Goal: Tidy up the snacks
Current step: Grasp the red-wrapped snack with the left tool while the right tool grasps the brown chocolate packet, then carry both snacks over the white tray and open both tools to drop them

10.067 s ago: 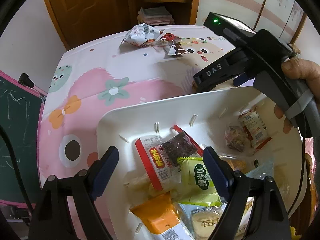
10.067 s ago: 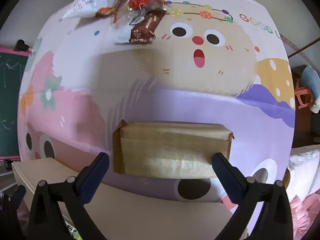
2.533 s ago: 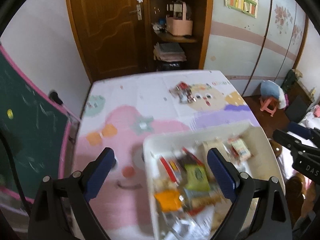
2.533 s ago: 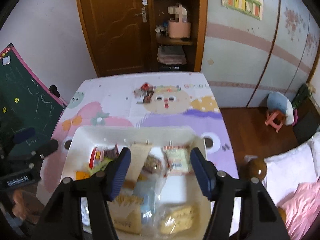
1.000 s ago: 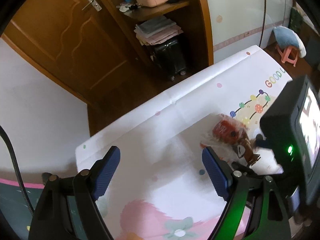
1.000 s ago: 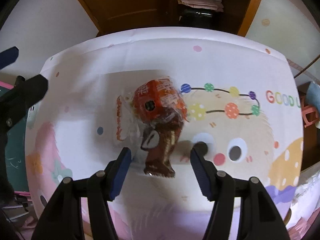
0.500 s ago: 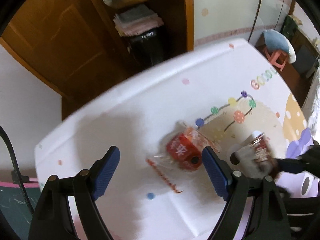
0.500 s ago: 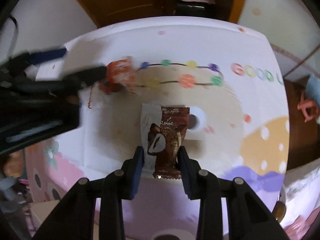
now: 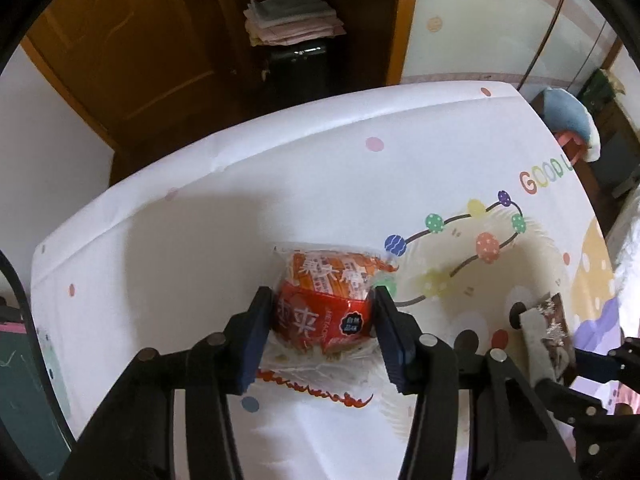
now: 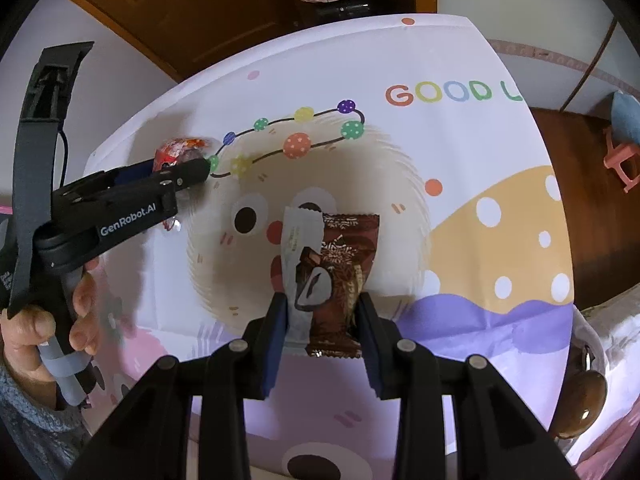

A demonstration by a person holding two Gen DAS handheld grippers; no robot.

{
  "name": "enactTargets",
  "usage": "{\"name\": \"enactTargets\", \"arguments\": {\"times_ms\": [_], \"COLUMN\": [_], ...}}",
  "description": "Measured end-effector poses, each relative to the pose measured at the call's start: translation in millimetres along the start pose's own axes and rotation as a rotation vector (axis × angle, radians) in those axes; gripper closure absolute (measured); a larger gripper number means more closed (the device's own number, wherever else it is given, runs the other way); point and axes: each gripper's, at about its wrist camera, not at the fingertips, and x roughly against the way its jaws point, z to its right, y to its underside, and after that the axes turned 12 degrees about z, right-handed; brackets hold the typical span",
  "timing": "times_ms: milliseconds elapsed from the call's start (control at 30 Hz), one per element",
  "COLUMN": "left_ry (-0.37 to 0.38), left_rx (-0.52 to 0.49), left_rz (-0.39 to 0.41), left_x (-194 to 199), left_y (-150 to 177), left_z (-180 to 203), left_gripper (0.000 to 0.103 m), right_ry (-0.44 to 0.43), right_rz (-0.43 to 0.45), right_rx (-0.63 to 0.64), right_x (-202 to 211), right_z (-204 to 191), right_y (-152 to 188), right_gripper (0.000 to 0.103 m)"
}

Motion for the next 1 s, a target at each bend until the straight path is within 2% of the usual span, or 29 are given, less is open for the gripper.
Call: {"name": "enactTargets", "arguments": {"times_ms": [167,333,433,600,733,867,1000], "left_ry": [-0.044,-0.065,-0.071,-0.079,-0.066,-0.062,-0.025], "left_rx": [0.024,0.028,0.019,-0.018,-0.051,-0.107,-0.109], "left_rz": [-0.018,-0.019,0.017,0.102,0.192,0.285,0.333], "left_x": [19,72,128,223,307,376,420], "left_y": [9,13,19,37,69,102,131], "left_z": [2,-3,-4,2,9,18,21], "left_gripper": [0.056,0.055,0.055,0.055,0.055,0.055,0.054], "right_ry": [-0.012,-0.014,-0.011,-0.021,-0.021,-0.034,-0.043], "right_rz": [0.029,0.070,0.117,0.235,0.337,0.424,0.499], "right_rx": [0.009,0.032,0.061,0.121,0.177,0.221,0.256], "right_x": [17,56,91,173,233,290,333], "right_z": [-7,-19,-27,-52,-75,-90,-104], "right_y": [1,6,10,28,56,87,118], "right_gripper": [0.069,0.069,0.069,0.069,0.069,0.069,0.069]}}
